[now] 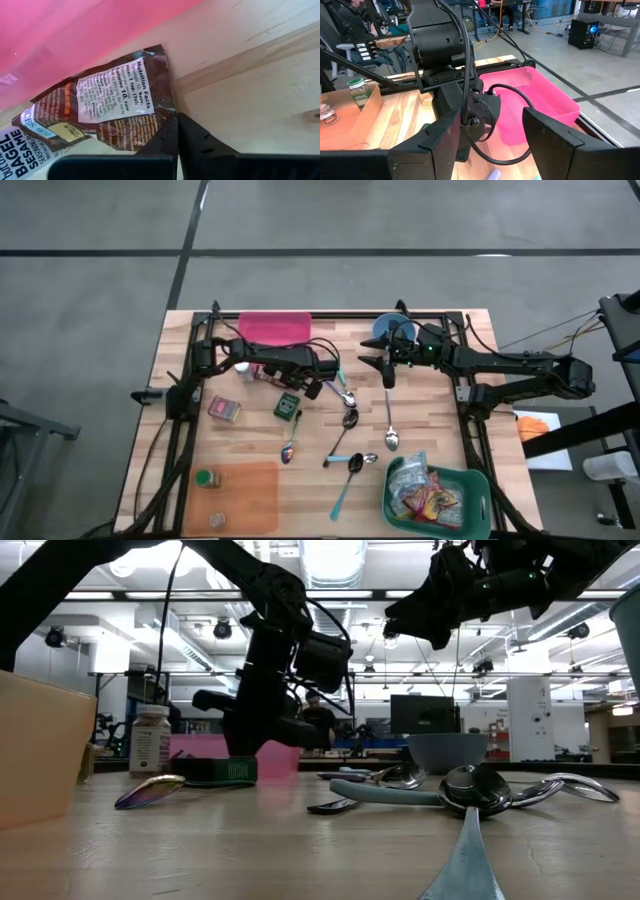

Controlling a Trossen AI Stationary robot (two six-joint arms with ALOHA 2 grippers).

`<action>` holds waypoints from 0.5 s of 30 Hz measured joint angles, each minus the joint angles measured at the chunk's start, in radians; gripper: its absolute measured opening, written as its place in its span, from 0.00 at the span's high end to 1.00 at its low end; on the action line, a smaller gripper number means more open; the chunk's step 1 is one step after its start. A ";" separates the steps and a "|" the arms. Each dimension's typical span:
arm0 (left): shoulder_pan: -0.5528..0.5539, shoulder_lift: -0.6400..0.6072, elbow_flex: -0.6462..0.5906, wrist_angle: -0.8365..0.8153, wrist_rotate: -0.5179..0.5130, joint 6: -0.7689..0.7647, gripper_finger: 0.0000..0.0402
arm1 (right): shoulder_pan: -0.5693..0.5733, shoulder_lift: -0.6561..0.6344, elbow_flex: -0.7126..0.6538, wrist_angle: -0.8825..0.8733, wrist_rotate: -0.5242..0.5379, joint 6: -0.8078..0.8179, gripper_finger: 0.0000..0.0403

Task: Pick & Place Food Item
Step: Put the orange seasoning pack into the orange bin

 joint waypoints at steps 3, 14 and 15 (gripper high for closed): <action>0.000 0.000 0.001 -0.016 0.000 -0.005 0.99 | 0.000 0.000 0.000 0.000 0.000 0.000 0.48; -0.003 -0.001 -0.044 -0.063 0.012 -0.036 0.99 | 0.000 0.000 0.000 0.000 0.000 0.000 0.48; -0.004 -0.002 -0.056 -0.065 0.021 -0.039 0.99 | 0.000 0.000 0.000 0.000 0.000 0.000 0.48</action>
